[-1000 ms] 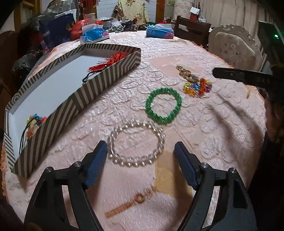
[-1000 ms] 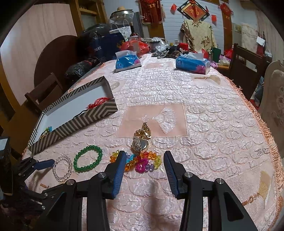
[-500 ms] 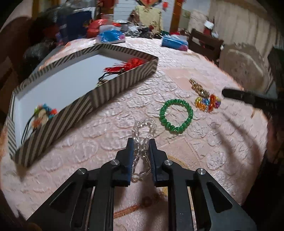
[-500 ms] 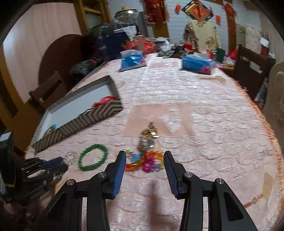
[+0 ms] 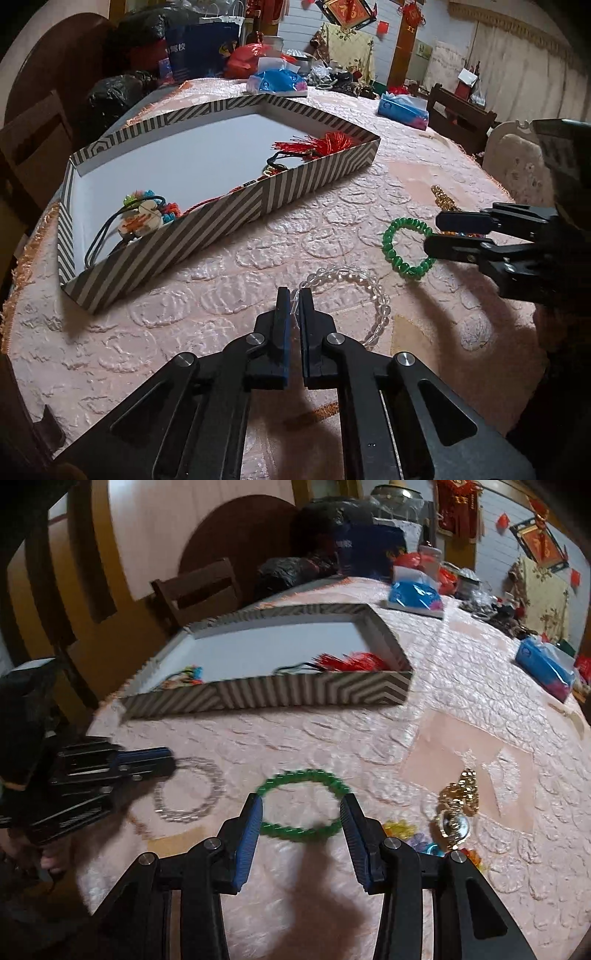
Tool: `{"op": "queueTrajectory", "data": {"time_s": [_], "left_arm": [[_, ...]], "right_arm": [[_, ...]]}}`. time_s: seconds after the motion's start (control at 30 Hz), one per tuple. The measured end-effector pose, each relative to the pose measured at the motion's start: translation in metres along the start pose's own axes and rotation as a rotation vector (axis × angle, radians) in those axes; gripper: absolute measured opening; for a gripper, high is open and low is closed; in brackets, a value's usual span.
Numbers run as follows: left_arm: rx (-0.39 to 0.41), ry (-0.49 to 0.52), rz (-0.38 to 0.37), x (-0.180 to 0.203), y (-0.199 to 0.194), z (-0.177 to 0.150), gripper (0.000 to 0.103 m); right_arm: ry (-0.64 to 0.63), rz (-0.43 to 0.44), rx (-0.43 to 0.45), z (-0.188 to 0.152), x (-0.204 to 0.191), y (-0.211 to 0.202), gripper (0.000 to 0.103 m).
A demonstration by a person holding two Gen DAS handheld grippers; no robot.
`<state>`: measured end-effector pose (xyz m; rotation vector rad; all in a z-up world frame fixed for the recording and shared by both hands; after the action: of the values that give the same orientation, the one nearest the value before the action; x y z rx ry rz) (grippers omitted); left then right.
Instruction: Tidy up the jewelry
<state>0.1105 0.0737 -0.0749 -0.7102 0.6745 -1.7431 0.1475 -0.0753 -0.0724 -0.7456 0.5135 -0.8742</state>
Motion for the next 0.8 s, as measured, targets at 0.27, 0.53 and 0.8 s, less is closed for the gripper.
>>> {"op": "queueTrajectory", "data": {"time_s": [0.27, 0.53, 0.8], "left_arm": [[0.001, -0.002, -0.004, 0.001, 0.001, 0.0, 0.003], [-0.021, -0.029, -0.022, -0.003, 0.004, 0.0, 0.007], [-0.057, 0.042, -0.064, 0.009, -0.003, -0.006, 0.053]], "right_arm": [[-0.03, -0.065, -0.04, -0.001, 0.012, 0.018, 0.043], [-0.045, -0.083, -0.043, -0.004, 0.013, 0.014, 0.007], [0.09, -0.053, 0.09, 0.0, 0.022, -0.036, 0.007]]}}
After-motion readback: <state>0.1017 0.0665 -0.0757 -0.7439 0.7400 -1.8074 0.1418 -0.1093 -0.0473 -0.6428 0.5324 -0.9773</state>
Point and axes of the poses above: each gripper's, at about its wrist camera, not at the fingertips, and y roughly the way its jaws point, x to its right, z to its top, the point moved 7 cm from there along y, roughly the way its jaws point
